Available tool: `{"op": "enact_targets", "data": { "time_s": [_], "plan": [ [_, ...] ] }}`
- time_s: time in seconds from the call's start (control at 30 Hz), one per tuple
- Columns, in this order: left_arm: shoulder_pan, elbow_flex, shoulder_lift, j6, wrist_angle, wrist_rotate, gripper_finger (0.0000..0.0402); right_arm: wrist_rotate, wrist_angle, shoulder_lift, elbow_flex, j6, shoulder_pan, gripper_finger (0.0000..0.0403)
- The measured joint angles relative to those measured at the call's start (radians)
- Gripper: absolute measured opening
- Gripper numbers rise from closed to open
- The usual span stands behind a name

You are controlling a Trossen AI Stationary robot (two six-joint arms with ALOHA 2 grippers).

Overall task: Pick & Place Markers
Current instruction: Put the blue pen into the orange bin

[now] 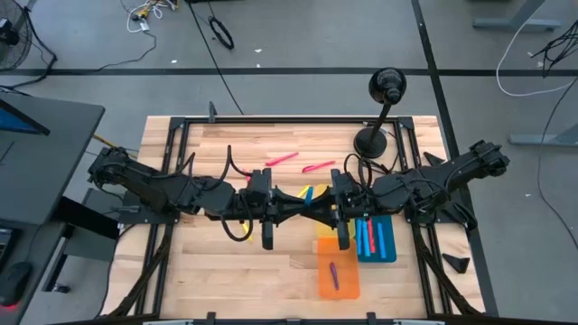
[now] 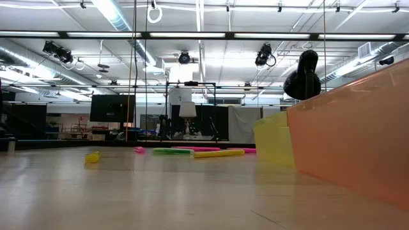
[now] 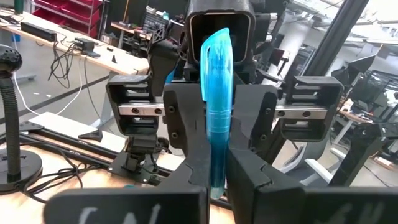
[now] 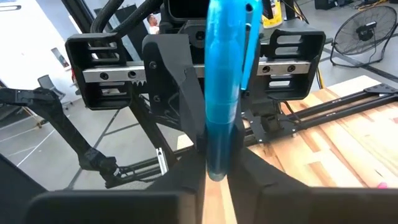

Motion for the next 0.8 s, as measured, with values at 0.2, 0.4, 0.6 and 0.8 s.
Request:
{"op": "enact_targets", "data": {
  "time_s": [0.2,0.4,0.6,0.8],
  "plan": [
    [0.000,0.000,-0.001,0.003,-0.006,-0.001,0.0039,0.003,-0.002,0.000,0.000,0.004,0.000,0.0018],
    [0.000,0.000,-0.001,0.011,-0.006,0.004,0.0075,0.001,-0.002,0.000,0.000,0.027,0.000,0.0019],
    [0.000,0.000,-0.001,0.044,-0.010,0.005,0.0093,0.004,-0.032,0.000,0.001,0.054,0.002,0.0021],
    [-0.002,0.000,0.000,0.049,-0.029,0.015,0.0095,0.011,-0.090,-0.002,0.001,0.099,0.025,0.0021]
  ]
}}
